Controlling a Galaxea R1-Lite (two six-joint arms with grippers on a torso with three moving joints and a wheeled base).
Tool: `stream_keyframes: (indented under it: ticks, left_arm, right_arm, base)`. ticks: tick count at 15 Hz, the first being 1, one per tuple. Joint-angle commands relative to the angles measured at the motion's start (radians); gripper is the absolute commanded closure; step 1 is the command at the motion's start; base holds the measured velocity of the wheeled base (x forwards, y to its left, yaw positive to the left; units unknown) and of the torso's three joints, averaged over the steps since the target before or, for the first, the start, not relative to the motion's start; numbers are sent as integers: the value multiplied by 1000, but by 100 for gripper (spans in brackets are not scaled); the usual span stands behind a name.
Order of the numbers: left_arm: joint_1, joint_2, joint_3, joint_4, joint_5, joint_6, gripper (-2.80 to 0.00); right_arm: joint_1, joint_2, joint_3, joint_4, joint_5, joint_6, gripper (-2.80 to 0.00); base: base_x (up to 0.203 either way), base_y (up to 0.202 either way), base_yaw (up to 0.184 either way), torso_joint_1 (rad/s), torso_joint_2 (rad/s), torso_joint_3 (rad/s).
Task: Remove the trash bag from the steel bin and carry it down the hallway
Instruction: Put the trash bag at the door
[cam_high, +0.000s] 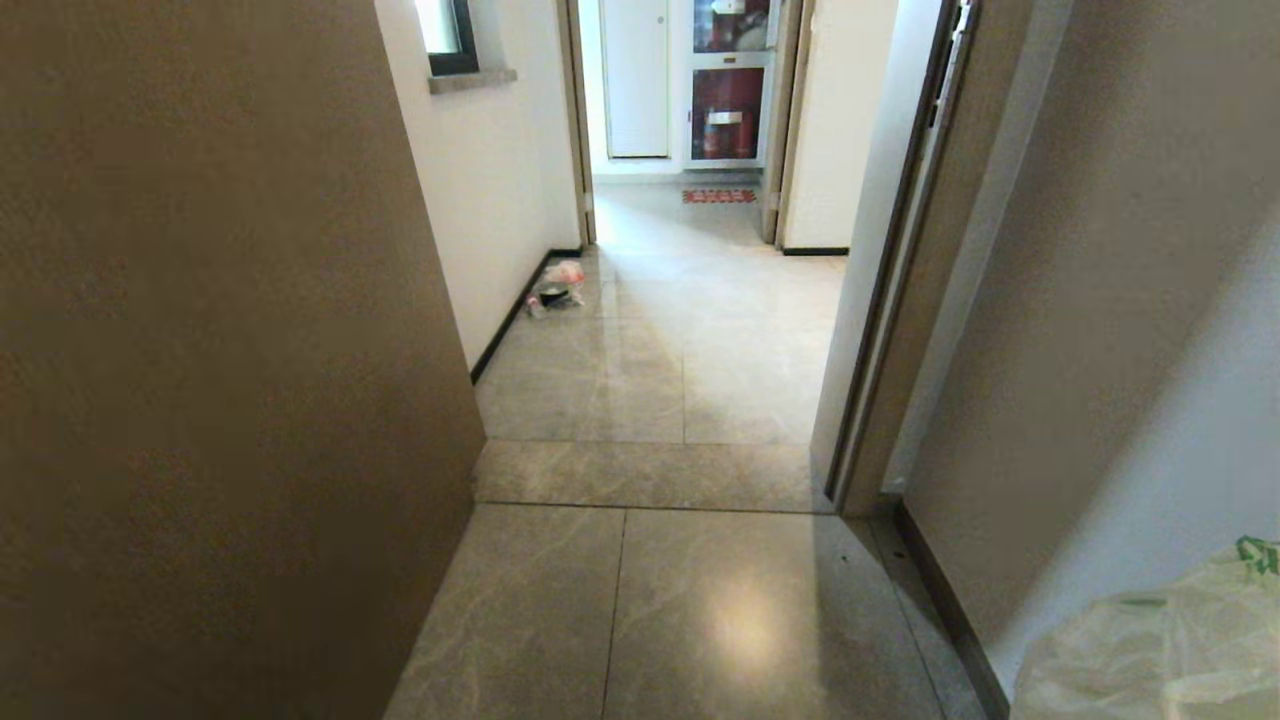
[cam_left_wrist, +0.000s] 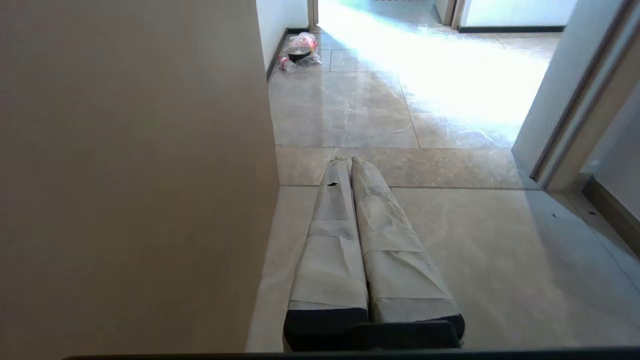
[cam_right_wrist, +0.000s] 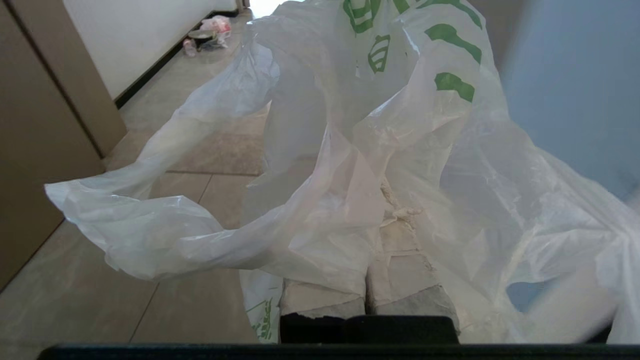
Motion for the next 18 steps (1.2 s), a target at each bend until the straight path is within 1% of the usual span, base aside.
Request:
stream_keyframes:
  ticks: [1,18]
  left_arm:
    - [0,0,0,-1,0,-1,0]
    - [0,0,0,-1,-2,-1,0]
  right_arm:
    - [0,1,0,0,0,-1,0]
    - [-1,1,0,0,0,-1,0]
  base:
    - [191,0,5,2,2,5]
    - [193,0,1,3,4,0]
